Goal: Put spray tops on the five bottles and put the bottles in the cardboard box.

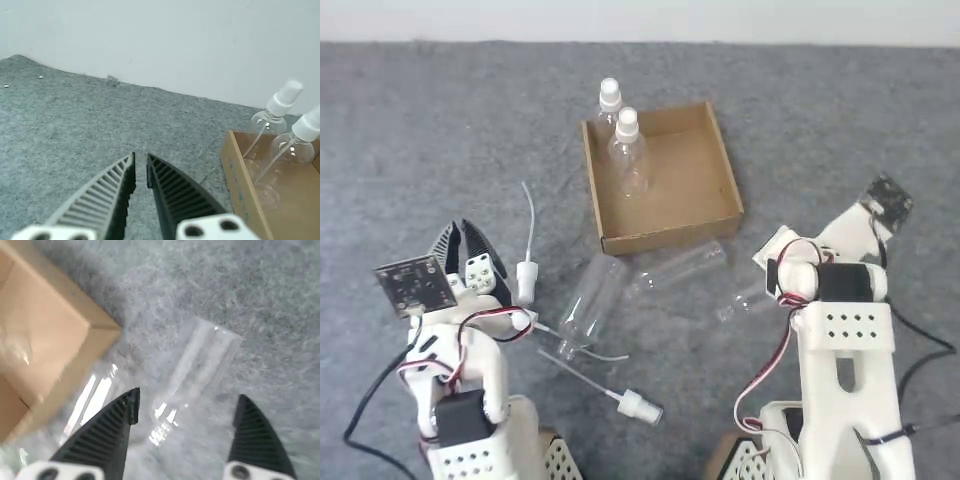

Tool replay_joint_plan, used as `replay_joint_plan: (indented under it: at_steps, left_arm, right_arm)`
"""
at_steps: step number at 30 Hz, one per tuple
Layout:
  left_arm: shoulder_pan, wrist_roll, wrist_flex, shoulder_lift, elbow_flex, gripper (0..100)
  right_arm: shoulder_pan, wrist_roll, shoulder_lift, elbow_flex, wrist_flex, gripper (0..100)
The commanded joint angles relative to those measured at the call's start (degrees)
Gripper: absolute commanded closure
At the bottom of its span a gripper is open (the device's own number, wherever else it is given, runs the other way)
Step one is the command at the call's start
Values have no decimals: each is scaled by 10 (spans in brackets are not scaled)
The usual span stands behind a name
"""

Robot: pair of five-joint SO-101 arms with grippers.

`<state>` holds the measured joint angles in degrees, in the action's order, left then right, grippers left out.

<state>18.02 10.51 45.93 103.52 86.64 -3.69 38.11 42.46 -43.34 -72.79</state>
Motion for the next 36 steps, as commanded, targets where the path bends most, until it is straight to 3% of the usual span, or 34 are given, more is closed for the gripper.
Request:
replay_joint_plan:
  at_steps: [1, 11, 19, 32, 36]
  left_arm:
    - [3, 3, -20, 4, -7, 956]
    - [3, 3, -20, 4, -7, 956]
    - [3, 3, -20, 4, -7, 956]
    - [3, 3, -20, 4, -7, 956]
    - [3, 2, -20, 4, -7, 956]
  right_arm:
    - [-3, -99, 25, 66, -47, 844]
    - [-3, -295, 25, 77, -67, 872]
    - [0, -557, 25, 80, -69, 870]
    - [-2, -759, 18, 76, -80, 866]
    - [-2, -802, 18, 74, -82, 762]
